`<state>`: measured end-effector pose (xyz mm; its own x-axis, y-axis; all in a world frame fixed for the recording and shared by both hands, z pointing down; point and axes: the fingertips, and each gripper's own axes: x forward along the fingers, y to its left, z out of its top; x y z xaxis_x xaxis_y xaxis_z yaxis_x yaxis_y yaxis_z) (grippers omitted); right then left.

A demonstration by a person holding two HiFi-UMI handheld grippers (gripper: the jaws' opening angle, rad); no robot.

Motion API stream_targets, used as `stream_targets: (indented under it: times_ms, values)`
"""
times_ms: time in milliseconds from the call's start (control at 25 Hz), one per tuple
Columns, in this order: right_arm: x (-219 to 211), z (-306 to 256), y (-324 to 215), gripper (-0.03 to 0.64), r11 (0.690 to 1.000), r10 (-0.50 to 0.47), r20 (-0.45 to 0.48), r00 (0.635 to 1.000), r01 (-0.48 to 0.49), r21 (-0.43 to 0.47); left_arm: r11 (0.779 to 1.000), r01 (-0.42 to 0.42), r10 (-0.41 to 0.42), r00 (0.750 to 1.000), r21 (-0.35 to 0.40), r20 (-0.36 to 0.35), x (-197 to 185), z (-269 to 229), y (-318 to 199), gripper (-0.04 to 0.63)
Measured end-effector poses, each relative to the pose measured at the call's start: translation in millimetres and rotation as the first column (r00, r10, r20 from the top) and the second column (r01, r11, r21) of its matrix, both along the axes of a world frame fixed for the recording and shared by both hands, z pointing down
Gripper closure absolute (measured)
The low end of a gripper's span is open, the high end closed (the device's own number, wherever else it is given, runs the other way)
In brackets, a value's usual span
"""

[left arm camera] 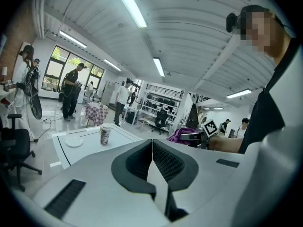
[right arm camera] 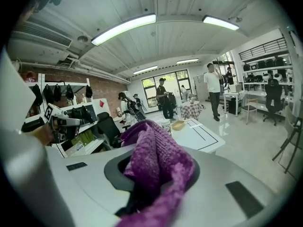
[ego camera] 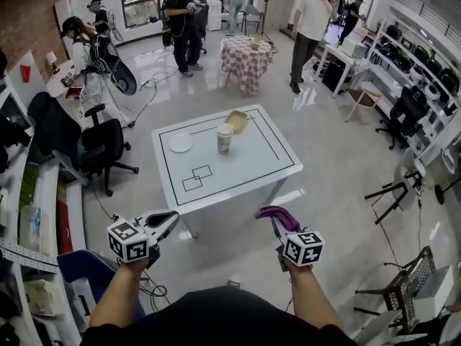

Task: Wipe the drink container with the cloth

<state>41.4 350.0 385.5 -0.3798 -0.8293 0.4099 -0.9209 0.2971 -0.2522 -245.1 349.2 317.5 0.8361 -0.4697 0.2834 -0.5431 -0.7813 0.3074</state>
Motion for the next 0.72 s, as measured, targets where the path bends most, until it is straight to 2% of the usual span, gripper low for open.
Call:
stream_targets:
  times_ms: [360,720]
  values:
    - [38.4,12.5,-68.5,0.537,0.997,-0.080,0.019,0.997,0.080,-0.006,0.997,0.076,-0.076,0.997,-0.001,0.015,41.8,4.9,-49.3,0.572]
    - [53.8,21.7,-117.4,0.537,0.989,-0.148,0.048,0.988,0.149,-0.018,0.993,0.116,-0.116,0.993,-0.009,0.024,76.1,13.8,-68.9,0.572]
